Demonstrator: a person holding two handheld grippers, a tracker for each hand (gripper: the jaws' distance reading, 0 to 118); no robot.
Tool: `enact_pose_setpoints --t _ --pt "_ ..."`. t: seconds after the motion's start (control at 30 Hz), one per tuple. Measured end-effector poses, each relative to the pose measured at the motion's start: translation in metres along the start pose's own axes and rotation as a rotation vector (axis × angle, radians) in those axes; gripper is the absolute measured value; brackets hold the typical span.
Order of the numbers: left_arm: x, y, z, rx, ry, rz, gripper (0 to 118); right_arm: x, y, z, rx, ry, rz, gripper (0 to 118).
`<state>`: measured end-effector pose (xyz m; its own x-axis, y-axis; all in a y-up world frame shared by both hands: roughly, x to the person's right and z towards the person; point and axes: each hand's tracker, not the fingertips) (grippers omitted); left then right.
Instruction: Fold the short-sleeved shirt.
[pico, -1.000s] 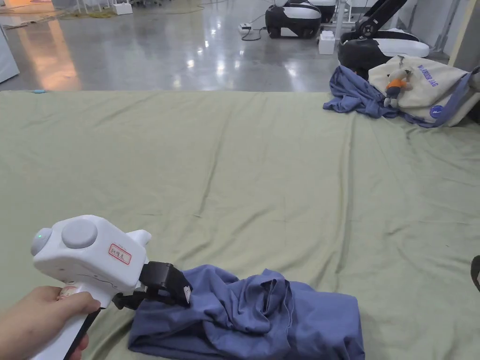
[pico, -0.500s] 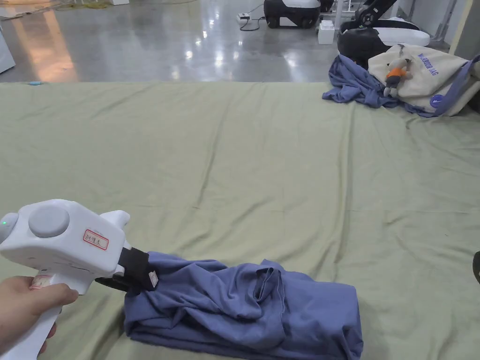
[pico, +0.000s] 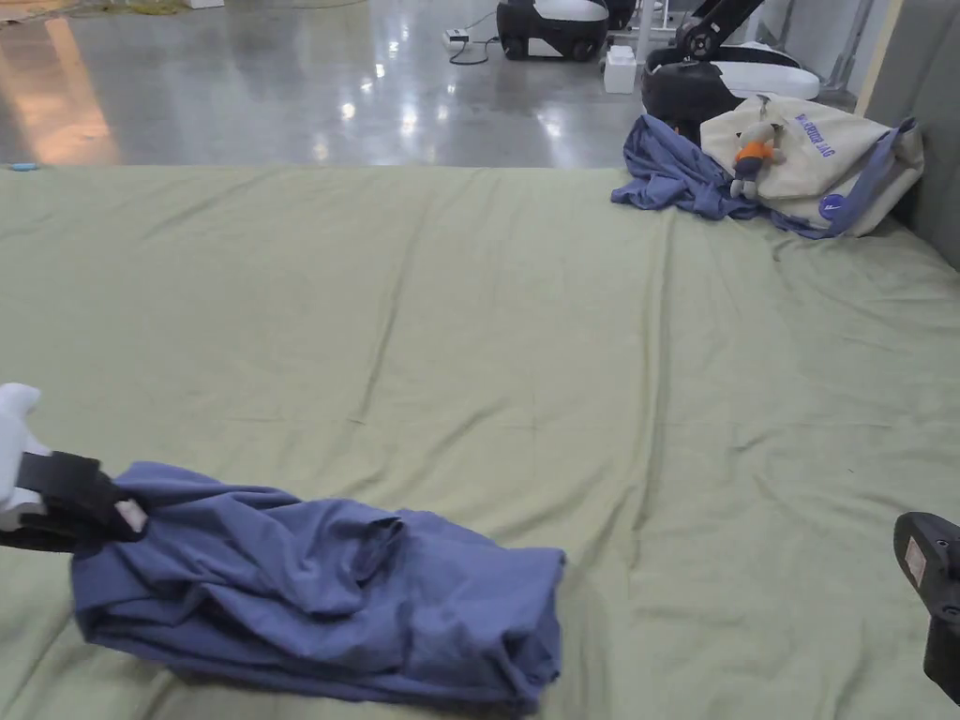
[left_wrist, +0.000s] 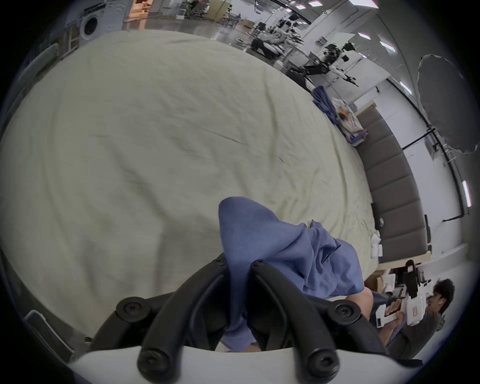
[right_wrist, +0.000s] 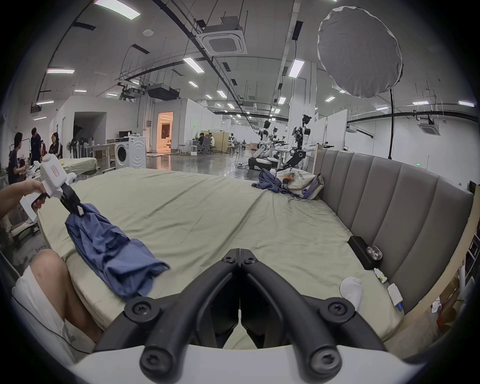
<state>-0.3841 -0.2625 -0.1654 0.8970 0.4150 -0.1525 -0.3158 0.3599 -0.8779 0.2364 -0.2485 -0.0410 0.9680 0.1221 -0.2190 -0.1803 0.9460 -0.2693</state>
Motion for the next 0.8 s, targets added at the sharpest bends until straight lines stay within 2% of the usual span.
enact_pose_setpoints --t 0.17,0.27,0.37,0.47,0.6,0.73,0.8 --pt "-0.006 0.005 0.040 0.032 0.040 0.065 12 0.000 0.000 -0.001 -0.002 -0.002 0.005 2" --pt "0.033 -0.005 0.050 0.055 0.024 0.023 12 -0.001 0.001 -0.001 -0.003 0.001 0.006 2" --pt "0.071 -0.010 0.047 0.076 -0.050 -0.008 12 -0.003 0.001 0.000 -0.003 0.001 0.007 2" --pt "0.114 -0.015 0.030 0.049 -0.111 -0.052 12 -0.003 0.002 0.000 -0.002 0.005 0.008 2" --pt "0.174 -0.025 -0.008 0.023 -0.109 -0.199 12 -0.005 0.003 0.001 0.000 0.009 0.010 2" --pt "0.216 -0.042 -0.059 -0.052 -0.159 -0.255 12 -0.005 0.003 0.001 -0.002 0.014 0.009 2" --pt "0.228 -0.052 -0.083 -0.073 -0.135 -0.289 12 -0.005 0.002 0.001 -0.004 0.018 0.012 2"
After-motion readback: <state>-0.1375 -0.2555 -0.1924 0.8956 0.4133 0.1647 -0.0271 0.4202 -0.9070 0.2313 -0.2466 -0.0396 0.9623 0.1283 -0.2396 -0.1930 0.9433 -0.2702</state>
